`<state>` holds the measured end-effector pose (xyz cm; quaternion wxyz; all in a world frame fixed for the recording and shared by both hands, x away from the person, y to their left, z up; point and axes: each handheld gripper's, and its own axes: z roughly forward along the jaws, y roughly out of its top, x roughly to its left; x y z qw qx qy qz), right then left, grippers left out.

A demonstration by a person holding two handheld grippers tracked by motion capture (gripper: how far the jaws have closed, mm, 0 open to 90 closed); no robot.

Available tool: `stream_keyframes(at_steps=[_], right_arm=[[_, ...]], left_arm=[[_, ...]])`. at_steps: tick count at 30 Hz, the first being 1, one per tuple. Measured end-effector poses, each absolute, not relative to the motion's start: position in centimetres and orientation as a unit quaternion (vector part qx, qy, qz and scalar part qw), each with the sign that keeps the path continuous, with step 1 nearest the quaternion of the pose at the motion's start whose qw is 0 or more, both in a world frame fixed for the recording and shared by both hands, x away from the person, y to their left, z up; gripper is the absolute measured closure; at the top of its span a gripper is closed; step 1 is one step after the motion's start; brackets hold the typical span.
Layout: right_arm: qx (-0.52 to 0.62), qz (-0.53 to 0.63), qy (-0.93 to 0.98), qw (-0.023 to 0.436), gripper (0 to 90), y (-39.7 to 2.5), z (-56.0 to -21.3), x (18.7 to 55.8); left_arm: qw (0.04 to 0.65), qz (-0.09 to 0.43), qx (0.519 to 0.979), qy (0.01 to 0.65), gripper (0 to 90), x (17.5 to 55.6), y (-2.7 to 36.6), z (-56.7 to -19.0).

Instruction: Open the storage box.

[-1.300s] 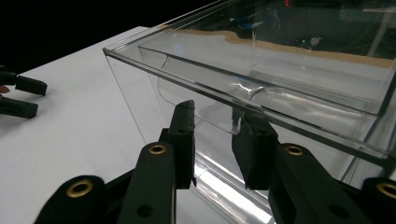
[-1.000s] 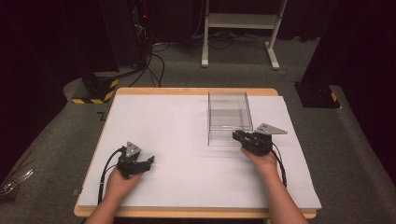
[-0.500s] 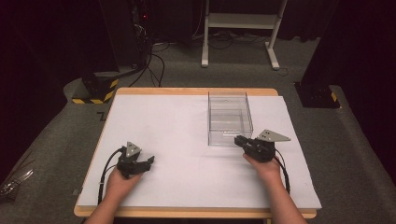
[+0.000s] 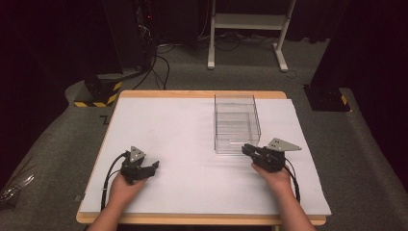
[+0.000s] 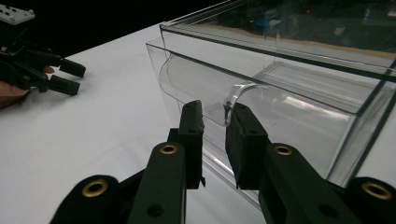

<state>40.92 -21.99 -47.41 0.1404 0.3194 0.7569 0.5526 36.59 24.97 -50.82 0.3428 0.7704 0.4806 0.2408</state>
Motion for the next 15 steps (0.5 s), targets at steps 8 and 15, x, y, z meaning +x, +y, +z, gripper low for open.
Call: stream_keyframes(at_steps=[8,15], right_arm=[[0.312,0.552,0.761,0.135,74.6,-21.69,-47.28,41.29],[0.311,0.554,0.762,0.123,77.5,-22.15,-47.28,41.19]], left_arm=[[0.342,0.241,0.771,0.480,32.4,36.59,24.97,-50.81],[0.342,0.241,0.771,0.480,32.5,36.58,24.97,-50.81]])
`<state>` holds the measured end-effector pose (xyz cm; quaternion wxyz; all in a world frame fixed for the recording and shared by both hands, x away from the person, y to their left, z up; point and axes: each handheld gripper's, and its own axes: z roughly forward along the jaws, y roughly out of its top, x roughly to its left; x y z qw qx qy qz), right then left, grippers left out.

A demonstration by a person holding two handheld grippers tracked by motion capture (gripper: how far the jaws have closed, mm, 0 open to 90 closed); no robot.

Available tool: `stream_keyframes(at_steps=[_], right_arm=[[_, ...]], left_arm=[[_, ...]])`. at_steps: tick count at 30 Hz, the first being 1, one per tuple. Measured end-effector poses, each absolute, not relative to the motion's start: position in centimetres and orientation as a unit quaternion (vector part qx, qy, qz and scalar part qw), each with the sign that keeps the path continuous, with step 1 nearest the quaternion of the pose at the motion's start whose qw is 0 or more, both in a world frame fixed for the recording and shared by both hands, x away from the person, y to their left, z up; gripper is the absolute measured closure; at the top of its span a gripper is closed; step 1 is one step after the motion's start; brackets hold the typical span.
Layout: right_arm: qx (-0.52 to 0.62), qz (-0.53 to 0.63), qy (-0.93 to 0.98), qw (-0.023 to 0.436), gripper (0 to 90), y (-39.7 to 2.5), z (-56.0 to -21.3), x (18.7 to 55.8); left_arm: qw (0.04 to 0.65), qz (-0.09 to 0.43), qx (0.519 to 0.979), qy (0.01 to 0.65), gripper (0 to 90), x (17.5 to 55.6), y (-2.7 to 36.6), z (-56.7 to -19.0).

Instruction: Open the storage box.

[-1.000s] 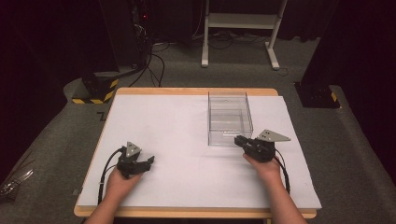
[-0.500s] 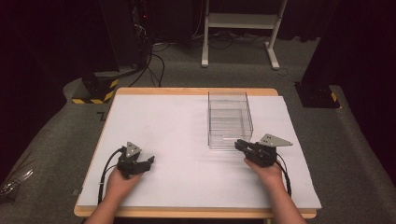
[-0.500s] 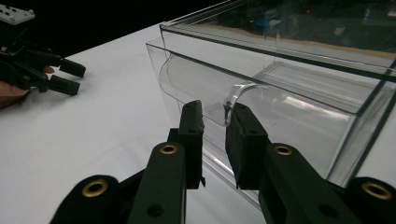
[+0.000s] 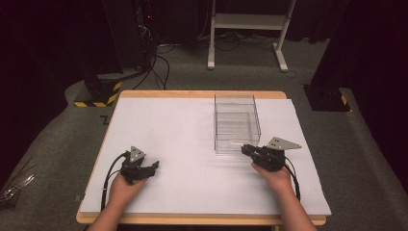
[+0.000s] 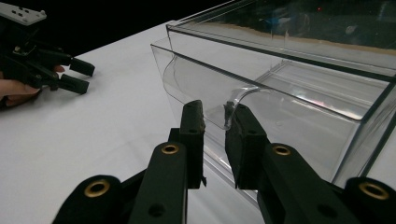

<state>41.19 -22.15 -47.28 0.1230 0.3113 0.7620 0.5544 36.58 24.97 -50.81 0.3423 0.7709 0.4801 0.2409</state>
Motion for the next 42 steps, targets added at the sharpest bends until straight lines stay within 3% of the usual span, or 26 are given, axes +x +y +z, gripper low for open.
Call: stream_keyframes(at_steps=[42], right_arm=[[0.293,0.561,0.767,0.106,81.8,-23.1,-47.2,36.7]], left_arm=[[0.343,0.240,0.770,0.481,32.4,36.6,25.0,-50.8]])
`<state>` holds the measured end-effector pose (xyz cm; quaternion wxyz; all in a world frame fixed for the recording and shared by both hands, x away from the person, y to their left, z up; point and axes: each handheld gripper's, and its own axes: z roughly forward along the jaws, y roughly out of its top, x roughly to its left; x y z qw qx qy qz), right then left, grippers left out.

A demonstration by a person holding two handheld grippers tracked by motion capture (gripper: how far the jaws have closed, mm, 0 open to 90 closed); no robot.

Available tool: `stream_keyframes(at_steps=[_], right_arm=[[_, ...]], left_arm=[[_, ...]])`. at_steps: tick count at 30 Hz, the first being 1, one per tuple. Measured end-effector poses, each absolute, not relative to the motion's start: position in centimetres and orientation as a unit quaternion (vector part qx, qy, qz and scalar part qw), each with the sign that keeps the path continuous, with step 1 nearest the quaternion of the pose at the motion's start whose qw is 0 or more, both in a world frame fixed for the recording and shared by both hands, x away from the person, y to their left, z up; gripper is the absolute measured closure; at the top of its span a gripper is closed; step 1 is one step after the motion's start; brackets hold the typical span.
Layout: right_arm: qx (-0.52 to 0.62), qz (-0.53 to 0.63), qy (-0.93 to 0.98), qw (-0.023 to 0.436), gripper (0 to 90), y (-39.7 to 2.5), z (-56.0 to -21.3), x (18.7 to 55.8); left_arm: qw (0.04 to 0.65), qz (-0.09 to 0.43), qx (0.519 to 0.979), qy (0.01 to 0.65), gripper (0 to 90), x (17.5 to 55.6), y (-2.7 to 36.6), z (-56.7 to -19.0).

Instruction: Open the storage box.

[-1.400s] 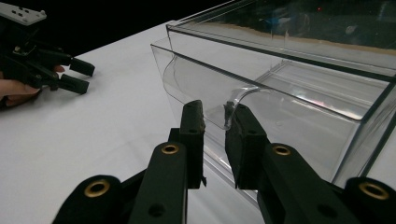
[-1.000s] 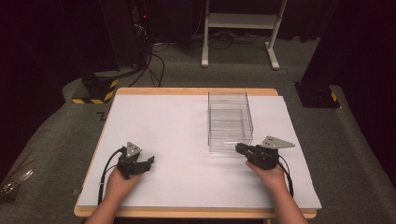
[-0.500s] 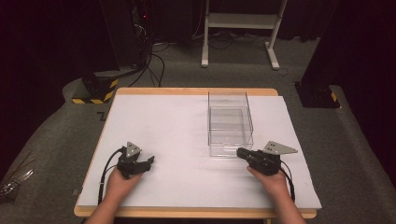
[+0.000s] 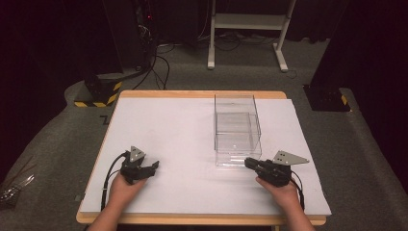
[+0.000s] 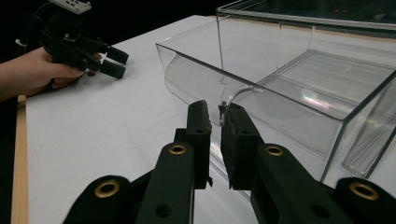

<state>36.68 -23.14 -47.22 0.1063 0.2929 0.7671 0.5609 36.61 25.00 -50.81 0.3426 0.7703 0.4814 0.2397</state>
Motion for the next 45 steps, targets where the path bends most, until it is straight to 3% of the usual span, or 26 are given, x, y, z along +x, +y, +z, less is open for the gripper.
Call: stream_keyframes(at_steps=[24,27,33,39,45], right_arm=[[0.285,0.561,0.770,0.104,86.0,-24.0,-47.2,34.1],[0.281,0.564,0.771,0.094,79.8,-23.8,-47.2,34.3],[0.275,0.564,0.774,0.081,77.5,-23.5,-47.3,34.8],[0.266,0.566,0.778,0.070,85.8,-23.6,-47.5,34.7],[0.252,0.563,0.784,0.071,87.3,-23.9,-47.5,34.4]], left_arm=[[0.342,0.241,0.771,0.481,32.4,36.6,25.0,-50.8],[0.343,0.240,0.771,0.481,32.4,36.6,25.0,-50.8],[0.342,0.240,0.771,0.481,32.4,36.6,25.0,-50.8],[0.342,0.241,0.771,0.481,32.4,36.6,24.9,-50.8],[0.342,0.241,0.771,0.480,32.4,36.6,24.9,-50.8]])
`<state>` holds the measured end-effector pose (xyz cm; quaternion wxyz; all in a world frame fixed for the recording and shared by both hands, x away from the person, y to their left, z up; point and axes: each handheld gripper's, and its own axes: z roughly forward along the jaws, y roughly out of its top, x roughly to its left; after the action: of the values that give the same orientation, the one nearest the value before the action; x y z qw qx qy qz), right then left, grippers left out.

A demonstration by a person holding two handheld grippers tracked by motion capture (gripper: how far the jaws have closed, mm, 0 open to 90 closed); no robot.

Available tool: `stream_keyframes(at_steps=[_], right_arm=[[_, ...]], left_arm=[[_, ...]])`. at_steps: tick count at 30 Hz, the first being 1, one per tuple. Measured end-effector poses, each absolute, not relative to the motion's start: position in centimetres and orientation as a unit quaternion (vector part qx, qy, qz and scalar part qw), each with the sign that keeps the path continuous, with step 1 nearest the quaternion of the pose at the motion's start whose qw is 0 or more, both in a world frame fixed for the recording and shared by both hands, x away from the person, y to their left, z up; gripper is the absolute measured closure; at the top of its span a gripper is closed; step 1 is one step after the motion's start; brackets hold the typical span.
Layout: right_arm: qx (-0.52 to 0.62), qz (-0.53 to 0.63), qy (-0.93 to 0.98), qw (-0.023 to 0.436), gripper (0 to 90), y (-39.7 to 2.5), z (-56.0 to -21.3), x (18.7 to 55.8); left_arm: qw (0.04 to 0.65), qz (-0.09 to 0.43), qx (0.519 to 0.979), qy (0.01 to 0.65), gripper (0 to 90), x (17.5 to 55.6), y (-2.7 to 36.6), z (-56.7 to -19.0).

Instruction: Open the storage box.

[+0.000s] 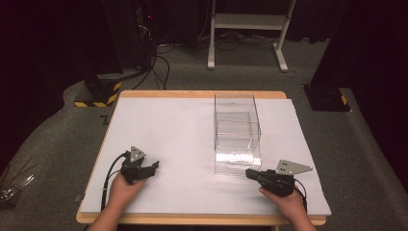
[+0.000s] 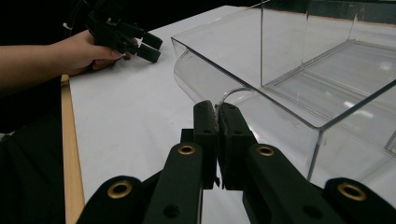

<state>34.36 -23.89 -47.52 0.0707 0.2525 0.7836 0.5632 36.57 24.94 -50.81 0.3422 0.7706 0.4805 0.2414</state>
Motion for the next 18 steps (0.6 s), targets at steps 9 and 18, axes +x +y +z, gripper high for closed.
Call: stream_keyframes(at_steps=[9,18], right_arm=[[0.256,0.566,0.780,0.073,87.9,-24.8,-47.6,33.7],[0.257,0.577,0.772,0.075,90.0,-25.9,-47.4,32.6]], left_arm=[[0.343,0.243,0.770,0.481,32.4,36.6,24.9,-50.8],[0.342,0.242,0.770,0.481,32.4,36.6,24.9,-50.8]])
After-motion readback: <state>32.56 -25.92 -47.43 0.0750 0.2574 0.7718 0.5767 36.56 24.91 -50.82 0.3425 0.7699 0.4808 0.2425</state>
